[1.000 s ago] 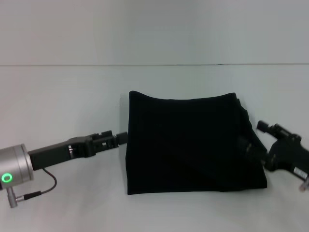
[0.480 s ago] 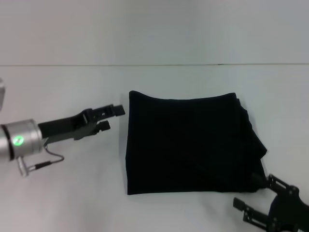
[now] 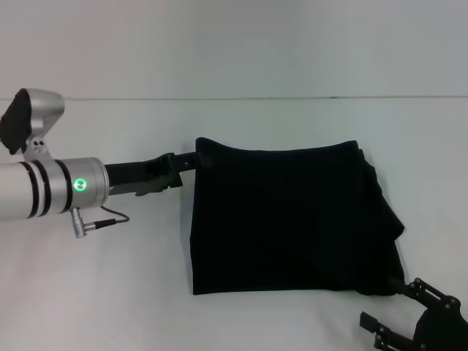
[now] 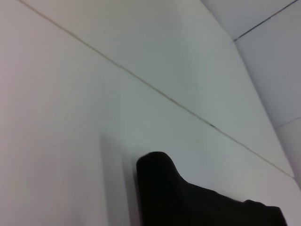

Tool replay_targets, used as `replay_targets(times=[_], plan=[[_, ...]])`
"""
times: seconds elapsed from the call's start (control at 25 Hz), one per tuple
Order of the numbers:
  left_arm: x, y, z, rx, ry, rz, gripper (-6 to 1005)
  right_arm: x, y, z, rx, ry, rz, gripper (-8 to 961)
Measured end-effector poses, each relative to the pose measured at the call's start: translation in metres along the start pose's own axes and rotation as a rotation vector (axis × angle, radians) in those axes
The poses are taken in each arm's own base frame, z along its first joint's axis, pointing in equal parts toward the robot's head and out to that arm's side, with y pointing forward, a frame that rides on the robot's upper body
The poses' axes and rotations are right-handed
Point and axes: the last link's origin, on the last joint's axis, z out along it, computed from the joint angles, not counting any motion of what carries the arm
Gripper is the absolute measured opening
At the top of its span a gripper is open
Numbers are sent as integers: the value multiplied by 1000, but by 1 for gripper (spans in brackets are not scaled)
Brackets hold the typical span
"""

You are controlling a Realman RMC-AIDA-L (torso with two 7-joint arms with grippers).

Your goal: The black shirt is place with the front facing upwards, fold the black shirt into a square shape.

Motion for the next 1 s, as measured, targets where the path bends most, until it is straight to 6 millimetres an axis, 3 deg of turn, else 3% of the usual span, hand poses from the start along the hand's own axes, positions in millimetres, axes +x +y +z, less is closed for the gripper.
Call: replay_targets(times=[0.72,0.96,1.0], plan=[[-20,22,27,-8,-88,111,888,-8,-6,9,-12,-17,-15,823],[-22,19,28,11,-91,138,886,-8,-5,11,-14,-20,-13,823],[-22,19,28,14,-88,138,847,-9,-5,11,-14,-21,-12,823]])
